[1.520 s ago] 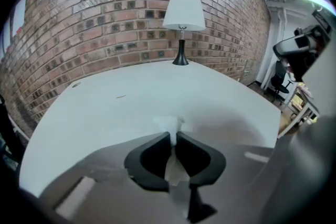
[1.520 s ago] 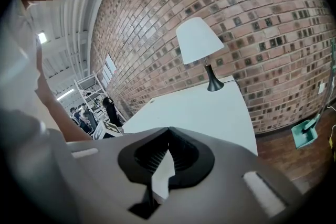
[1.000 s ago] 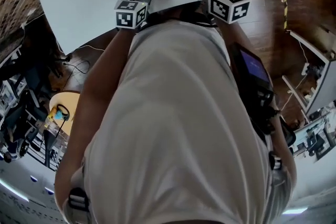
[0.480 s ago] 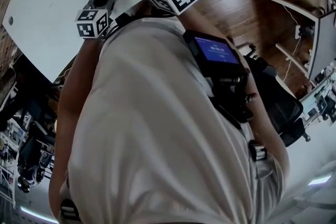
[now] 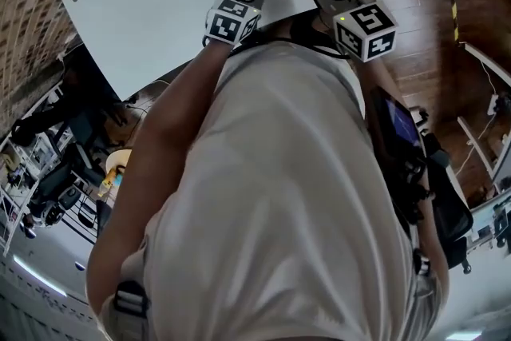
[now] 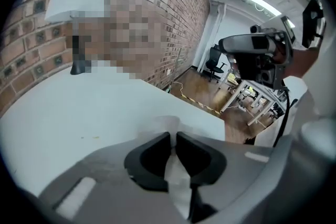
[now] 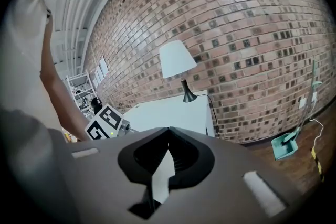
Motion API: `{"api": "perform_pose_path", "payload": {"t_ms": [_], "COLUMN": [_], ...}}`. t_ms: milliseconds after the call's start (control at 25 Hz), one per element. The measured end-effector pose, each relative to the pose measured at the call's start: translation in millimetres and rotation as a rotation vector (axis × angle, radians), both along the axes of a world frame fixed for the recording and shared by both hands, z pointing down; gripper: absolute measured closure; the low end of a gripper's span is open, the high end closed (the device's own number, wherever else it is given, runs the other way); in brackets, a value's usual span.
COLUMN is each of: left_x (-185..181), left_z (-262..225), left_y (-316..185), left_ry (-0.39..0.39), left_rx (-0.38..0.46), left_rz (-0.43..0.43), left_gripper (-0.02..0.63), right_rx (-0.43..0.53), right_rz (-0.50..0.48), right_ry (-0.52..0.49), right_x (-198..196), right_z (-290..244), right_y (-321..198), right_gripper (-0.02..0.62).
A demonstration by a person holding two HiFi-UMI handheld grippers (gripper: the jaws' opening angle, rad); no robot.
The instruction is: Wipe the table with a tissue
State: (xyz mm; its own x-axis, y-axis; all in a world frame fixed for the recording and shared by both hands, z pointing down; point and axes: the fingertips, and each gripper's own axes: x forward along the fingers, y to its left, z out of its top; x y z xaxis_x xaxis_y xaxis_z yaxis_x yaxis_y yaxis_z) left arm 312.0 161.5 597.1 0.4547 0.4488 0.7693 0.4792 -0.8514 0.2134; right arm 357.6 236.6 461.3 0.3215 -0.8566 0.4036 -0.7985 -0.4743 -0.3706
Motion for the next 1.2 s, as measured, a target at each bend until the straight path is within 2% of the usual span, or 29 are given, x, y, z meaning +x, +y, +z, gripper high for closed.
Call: {"api": "perform_pose_path", "payload": {"t_ms": [200,320,480,800,1000,1200], "left_x": [14,14,14,22,26,21], "left_z": [14,16,15,15,14,11], "left_y": [-3,-5,-4,-24,-44,-66], "left_ry": [0.020,0.037,0.055,0.070,0.056,-0.012], "left_rx": [0.103,0.136,0.141,0.108,0.083,0.043], "left_rz": [0.033,0.047,0.053,0.009,-0.106,-0.283], "left_gripper": [0.560,0.561,0.561,0.561,0.561,0.563], "right_rx": [-0.003,-0.001,-0.002,-0.009,-0.013,-0.011], "right_rz": [-0.006,-0.007,-0.003,-0.004,-0.010,-0.027], "right_ry": [-0.011,-0.012,-0.018,-0.020,-0.018,-0.017], "right_x": [5,8,12,12,10,8], "right_z": [5,3,3,4,4,3], "right_y": [1,-2,0,-4,-5,-11], "right_gripper": [0.588,0.588,0.588,0.588,0.588,0.588]}}
